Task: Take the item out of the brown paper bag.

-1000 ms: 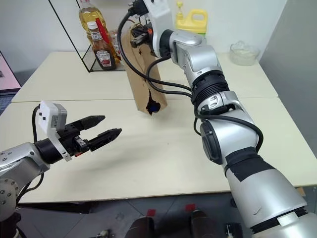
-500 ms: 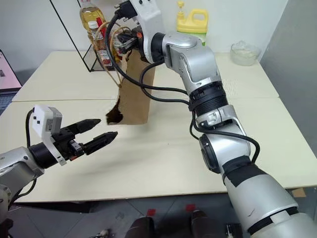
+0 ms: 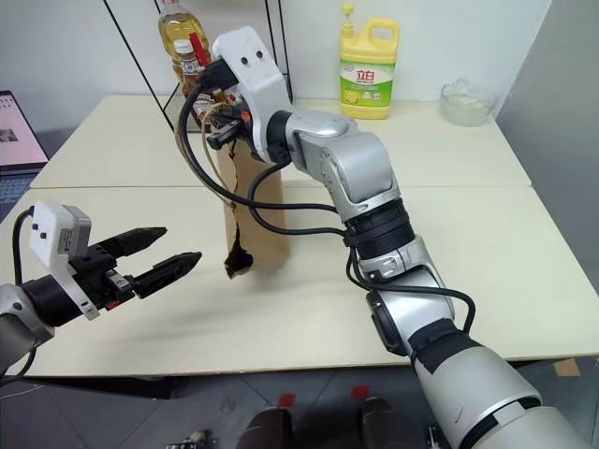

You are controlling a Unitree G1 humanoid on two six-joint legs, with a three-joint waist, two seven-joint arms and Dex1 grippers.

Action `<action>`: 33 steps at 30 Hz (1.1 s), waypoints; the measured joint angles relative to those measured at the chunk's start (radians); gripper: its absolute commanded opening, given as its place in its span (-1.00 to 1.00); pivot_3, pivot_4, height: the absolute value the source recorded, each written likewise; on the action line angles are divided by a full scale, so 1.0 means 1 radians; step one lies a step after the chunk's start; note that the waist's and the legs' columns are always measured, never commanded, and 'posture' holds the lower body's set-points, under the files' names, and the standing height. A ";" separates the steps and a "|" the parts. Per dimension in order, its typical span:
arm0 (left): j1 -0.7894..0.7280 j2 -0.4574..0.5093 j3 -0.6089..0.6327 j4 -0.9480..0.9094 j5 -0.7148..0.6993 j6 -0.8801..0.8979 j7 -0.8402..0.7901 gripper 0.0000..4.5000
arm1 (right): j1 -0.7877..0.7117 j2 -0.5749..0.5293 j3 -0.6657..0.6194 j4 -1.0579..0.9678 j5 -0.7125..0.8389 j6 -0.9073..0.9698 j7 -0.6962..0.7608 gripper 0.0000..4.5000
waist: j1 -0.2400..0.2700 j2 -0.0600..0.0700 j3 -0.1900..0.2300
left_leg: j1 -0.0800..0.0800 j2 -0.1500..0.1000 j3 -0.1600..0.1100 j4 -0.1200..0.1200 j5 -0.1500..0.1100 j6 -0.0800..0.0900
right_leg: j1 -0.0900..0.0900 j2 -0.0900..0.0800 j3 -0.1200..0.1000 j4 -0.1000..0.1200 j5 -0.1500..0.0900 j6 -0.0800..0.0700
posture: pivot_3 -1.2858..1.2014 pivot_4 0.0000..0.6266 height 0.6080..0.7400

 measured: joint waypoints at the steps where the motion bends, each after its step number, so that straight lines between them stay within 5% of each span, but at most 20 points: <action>1: -0.001 0.000 0.000 0.000 0.000 0.000 0.000 1.00 | 0.008 -0.008 0.009 0.015 -0.007 -0.017 0.002 -0.99 | 0.000 0.000 0.000 | 0.000 0.000 0.000 0.000 0.000 0.000 | 0.000 0.000 0.000 0.000 0.000 0.000 | 0.03 -0.52 1.00; 10: -0.054 0.004 -0.054 0.031 0.011 -0.020 -0.007 1.00 | 0.045 -0.178 0.111 0.202 -0.128 -0.268 0.092 -0.99 | 0.000 0.000 0.000 | 0.000 0.000 0.000 0.000 0.000 0.000 | 0.000 0.000 0.001 0.000 0.000 0.000 | 0.03 -0.52 1.00; 16: -0.095 0.008 -0.102 0.071 0.041 -0.045 -0.025 1.00 | 0.068 -0.274 0.181 0.149 -0.185 -0.336 0.216 -0.99 | -0.001 0.000 0.000 | 0.000 0.000 0.000 0.000 0.000 0.000 | 0.000 0.000 0.001 0.000 0.000 0.000 | 0.03 -0.52 1.00; 33: -0.109 -0.001 -0.152 0.110 0.087 -0.089 -0.062 1.00 | 0.087 -0.449 0.318 -0.223 -0.150 -0.074 0.632 -0.99 | 0.001 0.000 0.000 | 0.000 0.000 0.000 0.000 0.000 0.000 | 0.000 0.000 0.000 0.000 0.000 0.000 | 0.03 -0.52 1.00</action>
